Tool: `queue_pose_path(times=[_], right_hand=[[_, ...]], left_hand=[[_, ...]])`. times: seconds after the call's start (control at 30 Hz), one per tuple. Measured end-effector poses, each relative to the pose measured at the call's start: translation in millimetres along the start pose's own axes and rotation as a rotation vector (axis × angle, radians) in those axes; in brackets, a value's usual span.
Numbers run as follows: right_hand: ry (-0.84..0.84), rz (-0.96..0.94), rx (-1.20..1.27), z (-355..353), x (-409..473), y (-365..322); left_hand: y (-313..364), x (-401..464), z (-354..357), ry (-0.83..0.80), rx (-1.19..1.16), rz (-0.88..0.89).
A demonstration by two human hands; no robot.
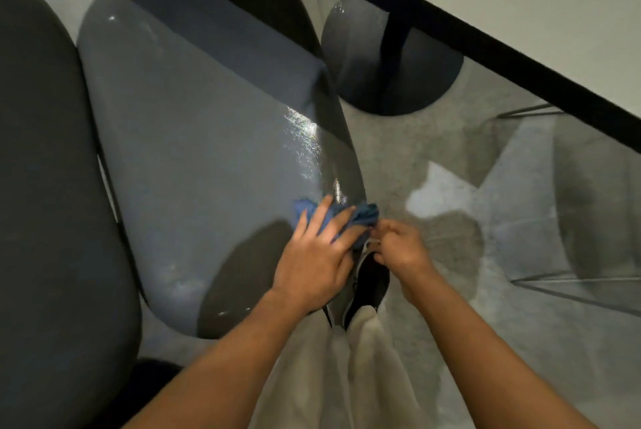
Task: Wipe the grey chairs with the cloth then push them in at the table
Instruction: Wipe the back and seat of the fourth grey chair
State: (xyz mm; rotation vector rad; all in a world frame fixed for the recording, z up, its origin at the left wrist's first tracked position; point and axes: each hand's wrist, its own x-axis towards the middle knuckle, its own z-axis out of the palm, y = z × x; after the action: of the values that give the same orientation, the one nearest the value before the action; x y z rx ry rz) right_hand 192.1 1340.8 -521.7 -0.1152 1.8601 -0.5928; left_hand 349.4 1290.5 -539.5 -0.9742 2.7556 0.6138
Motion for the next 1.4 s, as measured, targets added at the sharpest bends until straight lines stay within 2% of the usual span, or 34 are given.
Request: queue_pose_path(times=[0.1, 0.17, 0.27, 0.33, 0.4, 0.47, 0.57, 0.63, 0.73, 0.87, 1.03, 1.23, 1.4], right_hand=[[-0.078, 0.109, 0.110, -2.1, -10.4, -1.1], [-0.089, 0.114, 0.101, -0.8, -8.3, 5.0], [-0.061, 0.099, 0.103, 2.9, -8.3, 3.6], [-0.046, 0.082, 0.089, 5.1, -6.0, 2.6], [-0.035, 0.076, 0.072, 6.7, -3.6, 3.2], [-0.038, 0.075, 0.068, 6.8, -7.1, 1.9], [-0.030, -0.001, 0.007, 9.0, -14.2, -1.2], [0.019, -0.133, -0.145, 10.8, -16.5, -4.3], [0.130, -0.249, -0.335, 18.3, -22.8, -12.5], [0.099, -0.368, -0.407, 41.9, -34.9, -22.9], [-0.006, -0.285, -0.504, 72.6, -54.1, -30.7], [-0.032, -0.252, -0.575, 88.7, -73.4, -20.3], [-0.057, -0.254, -0.539, 95.9, -79.2, -6.5]], left_hand=[[-22.9, -66.9, 2.0, -0.043, -0.015, -0.079], [-50.2, -76.1, -1.1, -0.041, -0.040, -0.266], [-69.9, -26.0, -13.2, 0.083, -0.119, -0.619], [-64.6, 25.9, -20.0, 0.103, -0.221, -0.744], [-47.8, 54.0, -16.6, 0.082, -0.188, -0.664], [-23.9, 50.1, -8.9, 0.066, -0.121, -0.458], [-0.2, -2.1, 0.8, -0.003, -0.077, -0.173], [-6.4, -38.5, 3.8, -0.066, -0.038, -0.123], [-28.7, -68.2, -2.2, -0.087, -0.027, -0.236], [-44.8, -67.1, -25.4, -0.120, -0.095, -0.340], [-45.2, -40.5, -53.2, 0.008, -0.276, -0.489], [-52.6, -29.7, -71.5, -0.151, -0.397, -0.644], [-56.7, -42.3, -69.0, -0.184, -0.548, -0.807]])
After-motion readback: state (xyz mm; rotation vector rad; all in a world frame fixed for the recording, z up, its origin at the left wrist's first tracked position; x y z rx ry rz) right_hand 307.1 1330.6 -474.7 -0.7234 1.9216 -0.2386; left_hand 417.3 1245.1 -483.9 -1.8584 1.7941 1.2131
